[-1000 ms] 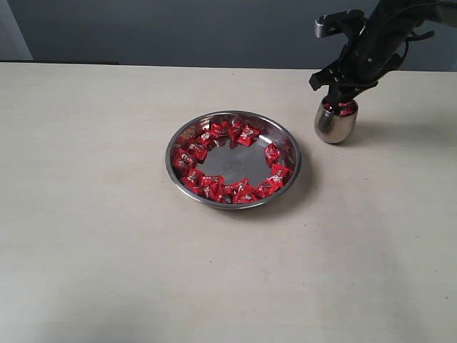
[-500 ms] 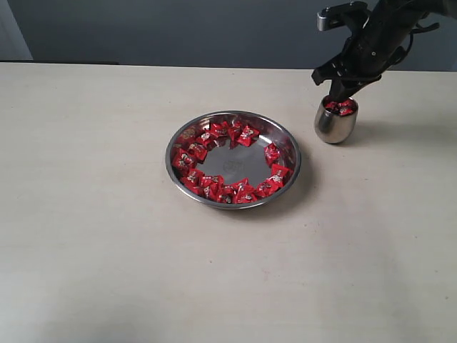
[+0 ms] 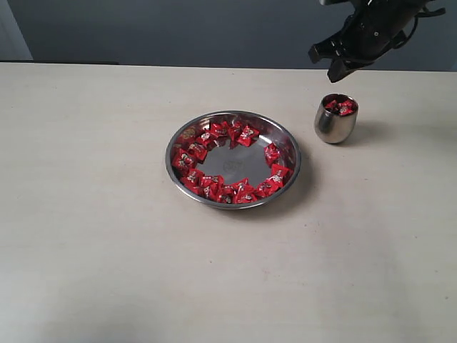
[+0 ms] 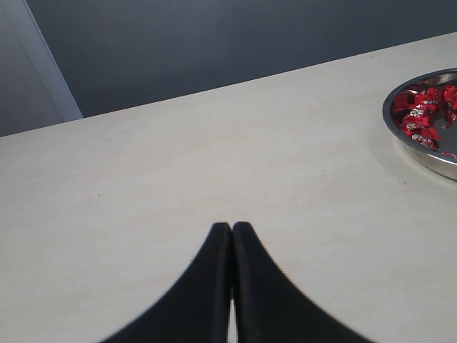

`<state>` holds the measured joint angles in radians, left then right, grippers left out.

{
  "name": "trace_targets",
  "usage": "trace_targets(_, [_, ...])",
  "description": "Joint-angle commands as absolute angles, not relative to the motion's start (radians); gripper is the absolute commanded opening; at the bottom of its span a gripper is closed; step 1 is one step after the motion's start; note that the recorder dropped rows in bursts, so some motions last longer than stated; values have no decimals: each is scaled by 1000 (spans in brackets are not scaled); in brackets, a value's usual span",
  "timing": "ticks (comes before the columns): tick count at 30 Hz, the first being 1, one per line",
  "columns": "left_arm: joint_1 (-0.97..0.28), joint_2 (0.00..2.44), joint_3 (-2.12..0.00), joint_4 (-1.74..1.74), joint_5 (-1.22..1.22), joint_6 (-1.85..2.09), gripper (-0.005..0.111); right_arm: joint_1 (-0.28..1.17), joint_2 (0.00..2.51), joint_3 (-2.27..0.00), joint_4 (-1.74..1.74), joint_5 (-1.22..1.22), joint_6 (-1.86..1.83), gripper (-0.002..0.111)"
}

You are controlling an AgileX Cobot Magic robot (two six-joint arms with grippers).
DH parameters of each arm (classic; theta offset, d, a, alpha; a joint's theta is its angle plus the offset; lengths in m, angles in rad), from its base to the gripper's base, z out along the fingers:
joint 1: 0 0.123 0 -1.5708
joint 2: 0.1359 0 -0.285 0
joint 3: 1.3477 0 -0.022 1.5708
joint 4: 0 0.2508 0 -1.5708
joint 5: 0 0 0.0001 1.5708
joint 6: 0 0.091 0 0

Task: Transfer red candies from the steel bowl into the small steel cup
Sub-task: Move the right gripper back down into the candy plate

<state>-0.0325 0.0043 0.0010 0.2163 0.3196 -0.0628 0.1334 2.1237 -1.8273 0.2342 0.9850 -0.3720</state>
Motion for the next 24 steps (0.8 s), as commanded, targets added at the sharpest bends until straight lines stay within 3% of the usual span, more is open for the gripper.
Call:
trace_targets(1, [-33,0,0,217,313,-68,0,129,2112,-1831,280,981,-401,-1])
trace_targets(11, [-33,0,0,217,313,-68,0,144,2110,-1818,580,1057,-598,-1])
trace_targets(19, [-33,0,0,217,313,-68,0,273,2150,-1768,615,1104,-718,-1])
trace_targets(22, [-33,0,0,217,313,-68,0,325,2194,-1768,615,1117,-750,8])
trace_targets(24, [-33,0,0,217,313,-68,0,354,2217,-1768,615,1135,-759,22])
